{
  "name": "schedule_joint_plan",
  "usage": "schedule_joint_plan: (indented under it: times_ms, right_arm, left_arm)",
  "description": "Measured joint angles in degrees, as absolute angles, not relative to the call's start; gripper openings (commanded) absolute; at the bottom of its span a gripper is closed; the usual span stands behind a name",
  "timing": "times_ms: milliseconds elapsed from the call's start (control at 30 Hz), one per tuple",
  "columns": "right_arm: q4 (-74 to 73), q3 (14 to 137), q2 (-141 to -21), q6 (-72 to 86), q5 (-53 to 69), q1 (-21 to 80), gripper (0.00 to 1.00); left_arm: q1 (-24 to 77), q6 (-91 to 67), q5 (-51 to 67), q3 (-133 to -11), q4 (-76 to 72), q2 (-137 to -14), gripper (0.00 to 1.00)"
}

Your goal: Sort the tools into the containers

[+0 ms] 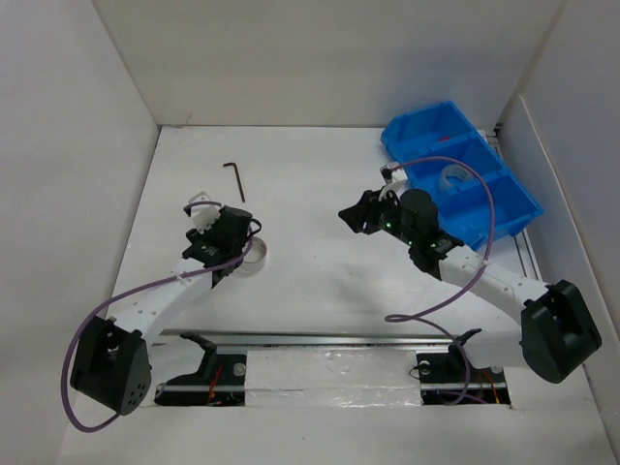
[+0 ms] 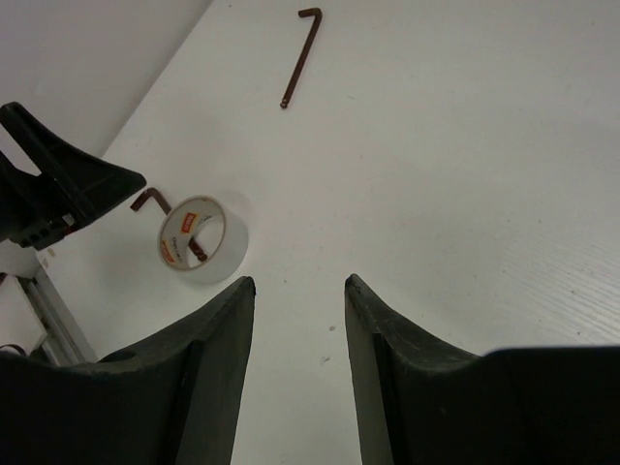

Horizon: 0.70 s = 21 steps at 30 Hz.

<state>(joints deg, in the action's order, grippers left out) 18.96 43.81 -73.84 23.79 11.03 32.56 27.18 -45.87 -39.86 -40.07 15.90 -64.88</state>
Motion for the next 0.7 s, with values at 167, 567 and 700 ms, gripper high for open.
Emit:
schedule_joint_plan:
  times_ms: [167, 567, 700]
  right_arm:
    - [20.3, 42.5, -74.3, 23.8, 12.3, 31.1, 0.48]
    - [21.5, 42.1, -74.3, 24.0, 13.9, 29.7, 0.48]
    - [21.8, 41.9, -74.3, 24.0, 14.4, 29.2, 0.48]
  left_arm:
    - [24.6, -43.8, -36.0, -37.9, 14.8, -64.4, 0.55]
    - [24.6, -41.4, -31.1, -37.9, 10.7, -71.3, 0.52]
    - [24.6, -40.9, -30.2, -37.9, 10.1, -75.0, 0.48]
